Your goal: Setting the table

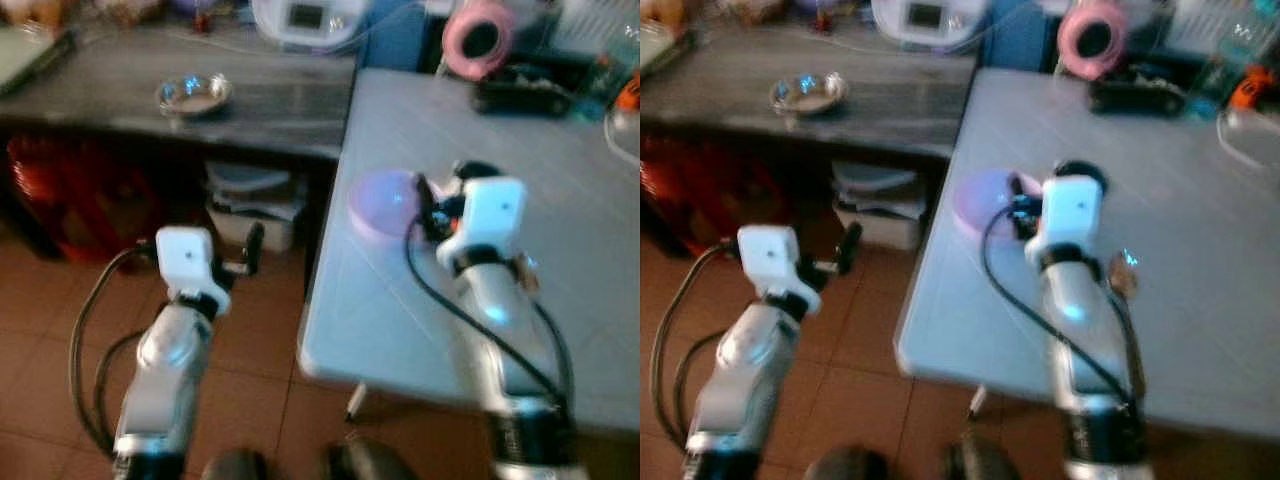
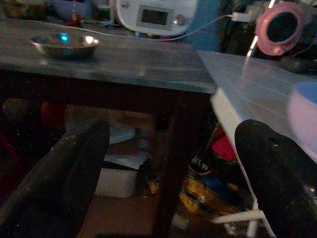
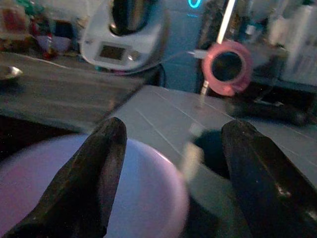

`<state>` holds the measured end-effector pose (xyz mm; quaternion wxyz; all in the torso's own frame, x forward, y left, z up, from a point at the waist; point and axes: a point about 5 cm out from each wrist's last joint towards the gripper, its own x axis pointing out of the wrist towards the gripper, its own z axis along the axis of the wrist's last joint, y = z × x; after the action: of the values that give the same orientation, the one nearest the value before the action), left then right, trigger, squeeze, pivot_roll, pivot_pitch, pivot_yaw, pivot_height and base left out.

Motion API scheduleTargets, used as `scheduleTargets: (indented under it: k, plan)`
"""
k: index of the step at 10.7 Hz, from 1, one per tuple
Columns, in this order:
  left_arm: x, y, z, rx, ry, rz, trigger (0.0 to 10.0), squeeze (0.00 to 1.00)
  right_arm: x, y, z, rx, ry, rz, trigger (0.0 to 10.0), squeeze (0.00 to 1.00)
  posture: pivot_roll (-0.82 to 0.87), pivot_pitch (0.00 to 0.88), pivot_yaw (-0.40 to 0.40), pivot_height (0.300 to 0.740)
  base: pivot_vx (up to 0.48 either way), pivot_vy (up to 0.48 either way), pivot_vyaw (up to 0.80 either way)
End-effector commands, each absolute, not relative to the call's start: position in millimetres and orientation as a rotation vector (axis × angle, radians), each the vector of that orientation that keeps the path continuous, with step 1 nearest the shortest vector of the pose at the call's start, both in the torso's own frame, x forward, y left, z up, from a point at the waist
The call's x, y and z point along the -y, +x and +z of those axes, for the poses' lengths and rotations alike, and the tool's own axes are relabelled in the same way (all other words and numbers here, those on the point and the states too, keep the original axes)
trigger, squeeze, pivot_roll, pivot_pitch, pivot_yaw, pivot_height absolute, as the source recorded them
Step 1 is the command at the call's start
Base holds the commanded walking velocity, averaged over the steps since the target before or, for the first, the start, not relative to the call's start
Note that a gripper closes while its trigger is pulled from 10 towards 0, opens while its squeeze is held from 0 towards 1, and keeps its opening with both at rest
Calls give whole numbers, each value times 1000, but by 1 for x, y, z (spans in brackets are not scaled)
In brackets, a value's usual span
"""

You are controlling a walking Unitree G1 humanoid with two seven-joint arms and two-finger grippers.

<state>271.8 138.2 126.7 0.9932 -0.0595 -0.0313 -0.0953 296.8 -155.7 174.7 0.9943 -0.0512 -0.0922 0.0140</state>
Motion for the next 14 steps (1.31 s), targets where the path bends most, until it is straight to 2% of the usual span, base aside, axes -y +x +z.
scheduleTargets:
  k: [1,3,4,6,7,8,10,14]
  plan:
    - [-140,271,126,57,-109,-186,10000,0,154,297,178,204,-101,31,10000,0,-16,121,-19,740,0,0,0]
    - [-141,271,126,58,-111,-177,10000,0,151,299,181,214,-115,51,10000,0,-16,122,-18,740,0,0,0]
    - [-143,272,126,58,-106,-167,10000,0,149,301,183,217,-117,64,10000,1000,-16,123,-18,740,0,0,0]
    - [-145,273,125,48,-98,-149,10000,0,139,309,176,144,-191,135,10000,1000,-19,127,-16,740,0,0,0]
    - [-144,274,125,48,-95,-148,10000,0,134,314,170,112,-214,176,10000,584,-12,129,-18,740,0,0,0]
    - [-143,273,124,47,-94,-150,10000,0,131,317,166,82,-222,211,10000,0,-11,130,-19,740,0,0,0]
    - [-144,271,122,39,-93,-143,10000,0,121,326,168,78,-295,348,10000,0,-6,136,-19,740,0,0,0]
    - [-144,270,122,34,-87,-139,10000,0,110,334,171,65,-374,499,10000,0,-4,141,-19,740,0,0,0]
